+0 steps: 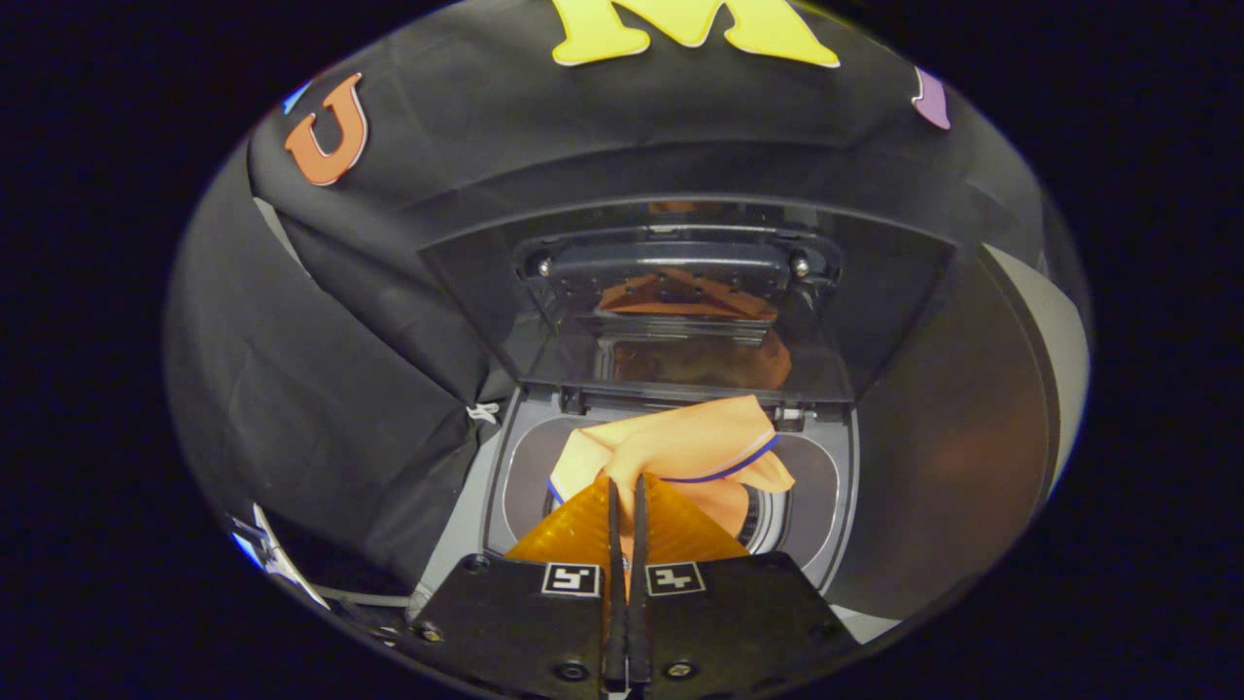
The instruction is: Put the clothes into the washing machine and then close the washing machine lid.
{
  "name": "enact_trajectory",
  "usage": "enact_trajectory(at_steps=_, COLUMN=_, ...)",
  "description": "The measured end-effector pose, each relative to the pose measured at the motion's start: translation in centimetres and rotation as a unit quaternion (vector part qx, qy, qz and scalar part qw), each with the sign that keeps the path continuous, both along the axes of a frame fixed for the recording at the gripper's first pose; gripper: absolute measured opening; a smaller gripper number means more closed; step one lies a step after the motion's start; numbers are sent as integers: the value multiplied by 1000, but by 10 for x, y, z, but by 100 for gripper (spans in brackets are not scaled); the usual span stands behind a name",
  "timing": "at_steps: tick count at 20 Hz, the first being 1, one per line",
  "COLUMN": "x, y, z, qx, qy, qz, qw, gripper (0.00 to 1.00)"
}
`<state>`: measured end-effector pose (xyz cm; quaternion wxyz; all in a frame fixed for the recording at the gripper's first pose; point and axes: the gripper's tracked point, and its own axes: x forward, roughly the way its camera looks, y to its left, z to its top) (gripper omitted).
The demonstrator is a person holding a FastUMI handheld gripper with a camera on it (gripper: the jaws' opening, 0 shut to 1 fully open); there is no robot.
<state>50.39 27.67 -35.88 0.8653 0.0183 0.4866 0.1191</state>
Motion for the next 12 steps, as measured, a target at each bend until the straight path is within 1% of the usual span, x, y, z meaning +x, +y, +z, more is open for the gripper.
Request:
enact_trajectory(at_steps=4, x=8, y=0, z=-24, qx=-13, qy=18, qz=3, qw=1000, gripper=4)
enact_trajectory(at_steps=9, x=2, y=-3, z=-57, qx=-28, qy=42, qz=2, qw=999, gripper=4)
enact_trajectory(at_steps=12, x=2, y=-4, z=-67, qx=-31, qy=49, qz=-1, qw=998, gripper=4)
